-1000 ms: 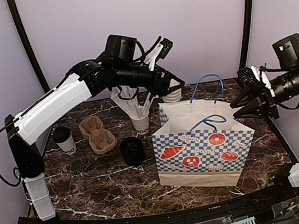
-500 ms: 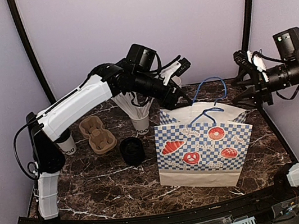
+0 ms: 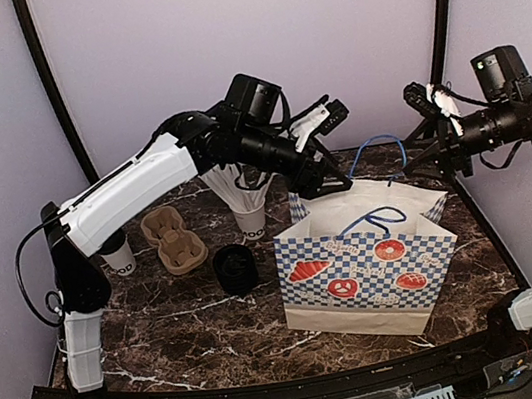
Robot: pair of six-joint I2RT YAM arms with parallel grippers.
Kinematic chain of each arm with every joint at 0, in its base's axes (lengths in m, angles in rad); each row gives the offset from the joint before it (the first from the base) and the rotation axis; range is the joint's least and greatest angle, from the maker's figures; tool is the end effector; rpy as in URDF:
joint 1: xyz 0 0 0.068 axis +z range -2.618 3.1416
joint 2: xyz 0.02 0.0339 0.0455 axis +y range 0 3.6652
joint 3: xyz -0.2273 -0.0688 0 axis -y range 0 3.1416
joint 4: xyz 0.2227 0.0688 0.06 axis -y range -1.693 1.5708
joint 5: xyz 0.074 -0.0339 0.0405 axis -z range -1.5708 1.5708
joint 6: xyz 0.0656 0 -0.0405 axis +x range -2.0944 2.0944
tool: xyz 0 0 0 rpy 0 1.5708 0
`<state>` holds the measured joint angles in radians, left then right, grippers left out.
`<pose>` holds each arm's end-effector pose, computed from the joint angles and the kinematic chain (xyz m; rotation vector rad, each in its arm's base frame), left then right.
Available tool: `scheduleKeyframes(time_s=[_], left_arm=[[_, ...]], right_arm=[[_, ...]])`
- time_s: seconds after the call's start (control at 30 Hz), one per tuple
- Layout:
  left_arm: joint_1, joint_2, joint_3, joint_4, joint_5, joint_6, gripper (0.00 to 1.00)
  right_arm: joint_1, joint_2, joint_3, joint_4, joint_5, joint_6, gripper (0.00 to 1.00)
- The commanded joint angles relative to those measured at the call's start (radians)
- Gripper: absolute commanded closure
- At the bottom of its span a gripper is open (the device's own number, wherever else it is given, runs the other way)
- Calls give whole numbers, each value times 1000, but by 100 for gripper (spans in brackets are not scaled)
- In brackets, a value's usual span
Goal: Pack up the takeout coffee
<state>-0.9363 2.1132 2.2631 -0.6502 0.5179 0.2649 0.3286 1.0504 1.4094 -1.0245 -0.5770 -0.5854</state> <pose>0.2486 -0.3926 0.3379 1.4661 1.5537 -0.9401 0.1738 0.0971 0.3655 -1.2175 1.7783 0.4950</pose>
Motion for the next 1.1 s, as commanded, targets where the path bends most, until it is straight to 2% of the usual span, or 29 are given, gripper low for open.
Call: scheduleKeyframes(time_s=[0.0,0.17,0.33,0.53,0.83,0.93,1.0,1.07], left_arm=[[-7,-48,-11,22,14,34,29],[-8,7,23,-9,-41,43,31],[-8,50,69,-39,-44,56,44],[-27,72,93,-67,-33,86,51],[-58,66,120,-96,-71,124,83],[-62,29,118,-89,-108,133,91],[-66,2,113,-81,-141,142,98],[-77,-32,82,-63,-184,153,100]], right_arm=[[-15,-3,31,32,-26,15,38],[-24,-13,33,31,-29,16,37],[-31,-17,39,29,-28,18,37],[-34,-15,39,30,-31,18,37],[-37,-16,37,41,-5,17,38],[-44,-19,32,70,69,24,38],[-64,-28,10,136,144,50,39],[-107,-38,-23,223,217,85,37]])
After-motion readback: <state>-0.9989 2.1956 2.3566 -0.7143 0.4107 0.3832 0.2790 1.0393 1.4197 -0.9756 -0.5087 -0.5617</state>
